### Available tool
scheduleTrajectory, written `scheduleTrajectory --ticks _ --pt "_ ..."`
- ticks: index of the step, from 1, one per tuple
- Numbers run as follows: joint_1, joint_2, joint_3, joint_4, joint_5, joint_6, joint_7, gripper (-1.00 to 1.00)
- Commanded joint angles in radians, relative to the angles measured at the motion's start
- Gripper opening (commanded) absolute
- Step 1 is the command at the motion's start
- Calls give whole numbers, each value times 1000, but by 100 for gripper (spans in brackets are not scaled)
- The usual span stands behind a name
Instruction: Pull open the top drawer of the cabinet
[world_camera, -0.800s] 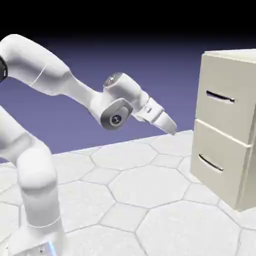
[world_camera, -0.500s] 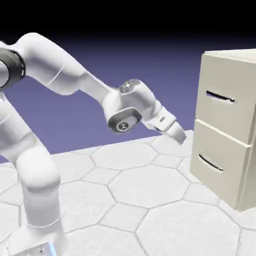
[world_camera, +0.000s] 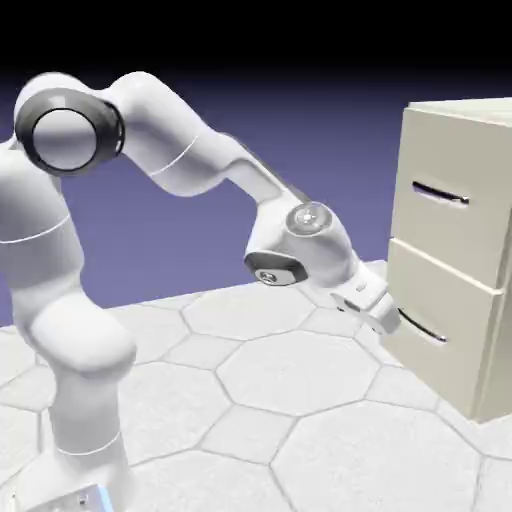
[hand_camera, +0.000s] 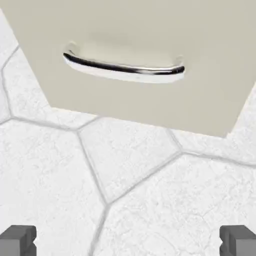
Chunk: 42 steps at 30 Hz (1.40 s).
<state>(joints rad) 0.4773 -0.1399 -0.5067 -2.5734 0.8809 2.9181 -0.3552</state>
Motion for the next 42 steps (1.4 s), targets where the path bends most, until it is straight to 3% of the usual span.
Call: scheduleTrajectory --ticks 1,42 --pt "18 17 -20 9 35 -5 -44 0" --pt "775 717 -844 394 1468 -198 -1827 0"
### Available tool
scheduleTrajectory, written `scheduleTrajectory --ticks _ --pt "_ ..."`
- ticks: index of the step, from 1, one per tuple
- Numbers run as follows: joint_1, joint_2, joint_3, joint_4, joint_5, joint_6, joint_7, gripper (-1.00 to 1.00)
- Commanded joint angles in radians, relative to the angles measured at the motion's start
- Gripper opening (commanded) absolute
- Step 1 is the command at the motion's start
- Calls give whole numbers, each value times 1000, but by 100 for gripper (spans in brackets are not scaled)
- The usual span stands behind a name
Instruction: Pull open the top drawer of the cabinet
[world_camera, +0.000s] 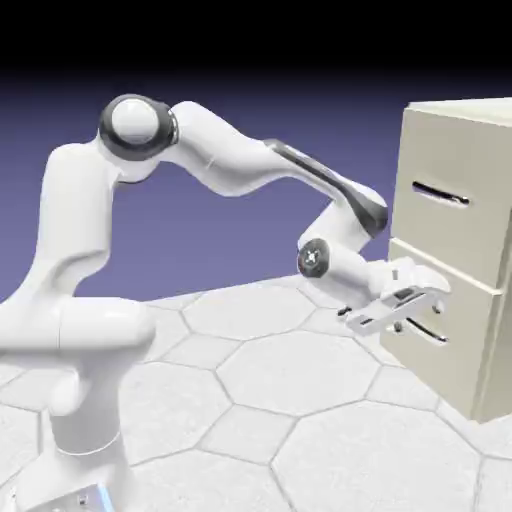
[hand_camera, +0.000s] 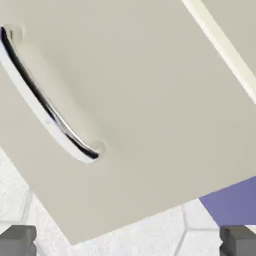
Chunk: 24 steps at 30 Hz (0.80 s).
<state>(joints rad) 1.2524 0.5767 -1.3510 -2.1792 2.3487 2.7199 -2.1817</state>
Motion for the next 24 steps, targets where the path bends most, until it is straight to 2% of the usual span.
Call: scheduleTrajectory --ticks 1,16,23,24 --pt "18 17 -20 9 35 -5 -44 0" --pt "290 268 -316 147 549 -74 -683 0" --pt "93 285 -180 338 545 -34 -654 0" --pt "93 285 -180 338 545 -34 -654 -100"
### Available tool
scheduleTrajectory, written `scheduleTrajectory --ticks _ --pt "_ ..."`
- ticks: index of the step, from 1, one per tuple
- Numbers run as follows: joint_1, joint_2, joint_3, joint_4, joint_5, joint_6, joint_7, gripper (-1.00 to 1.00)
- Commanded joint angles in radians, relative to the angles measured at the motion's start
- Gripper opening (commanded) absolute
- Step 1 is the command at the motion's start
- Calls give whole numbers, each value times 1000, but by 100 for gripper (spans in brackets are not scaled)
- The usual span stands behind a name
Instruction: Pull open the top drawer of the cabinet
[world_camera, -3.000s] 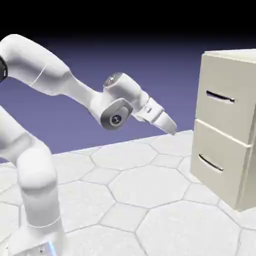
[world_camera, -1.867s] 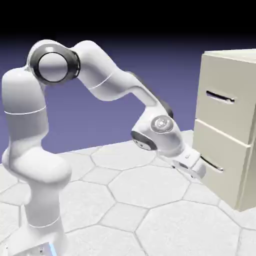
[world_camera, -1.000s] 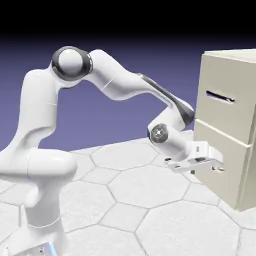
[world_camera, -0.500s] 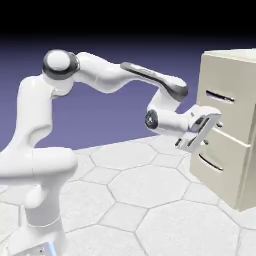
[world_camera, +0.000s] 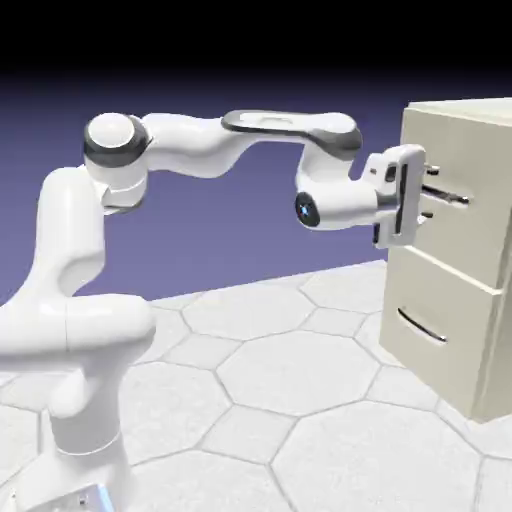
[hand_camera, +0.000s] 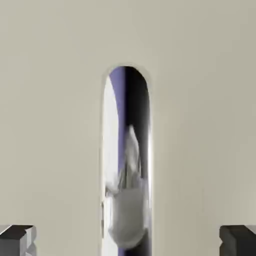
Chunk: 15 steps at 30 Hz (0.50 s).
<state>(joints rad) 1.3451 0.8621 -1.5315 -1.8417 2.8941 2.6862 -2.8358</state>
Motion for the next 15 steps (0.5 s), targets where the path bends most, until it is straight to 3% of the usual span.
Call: scheduleTrajectory --ticks 1,15 --pt "0 0 0 0 0 0 0 -100" --pt "507 -7 -354 -450 -6 -67 -61 -100"
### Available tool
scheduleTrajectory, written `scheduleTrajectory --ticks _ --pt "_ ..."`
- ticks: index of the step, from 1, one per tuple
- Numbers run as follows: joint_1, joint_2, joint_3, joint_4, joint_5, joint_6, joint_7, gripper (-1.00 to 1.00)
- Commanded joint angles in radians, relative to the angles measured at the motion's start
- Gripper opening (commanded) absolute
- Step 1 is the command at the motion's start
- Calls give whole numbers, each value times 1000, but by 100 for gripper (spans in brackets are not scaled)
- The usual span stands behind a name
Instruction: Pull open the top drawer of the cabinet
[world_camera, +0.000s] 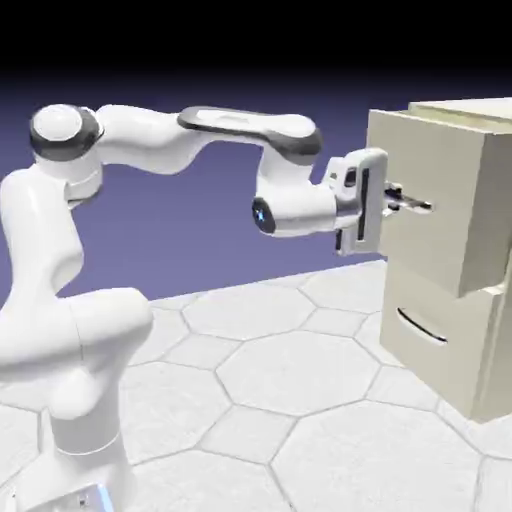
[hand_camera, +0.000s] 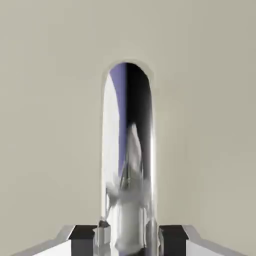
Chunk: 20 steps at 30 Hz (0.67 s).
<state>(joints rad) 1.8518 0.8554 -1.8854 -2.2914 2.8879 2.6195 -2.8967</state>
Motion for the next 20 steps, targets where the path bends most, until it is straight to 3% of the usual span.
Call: scheduleTrajectory --ticks 1,17,18,20 --pt "36 7 -26 -29 -2 -1 -1 -100" --pt "593 278 -373 -459 -133 94 112 -100" --pt "593 278 -373 -459 -133 94 112 100" --pt "629 300 -389 -479 -146 114 121 100"
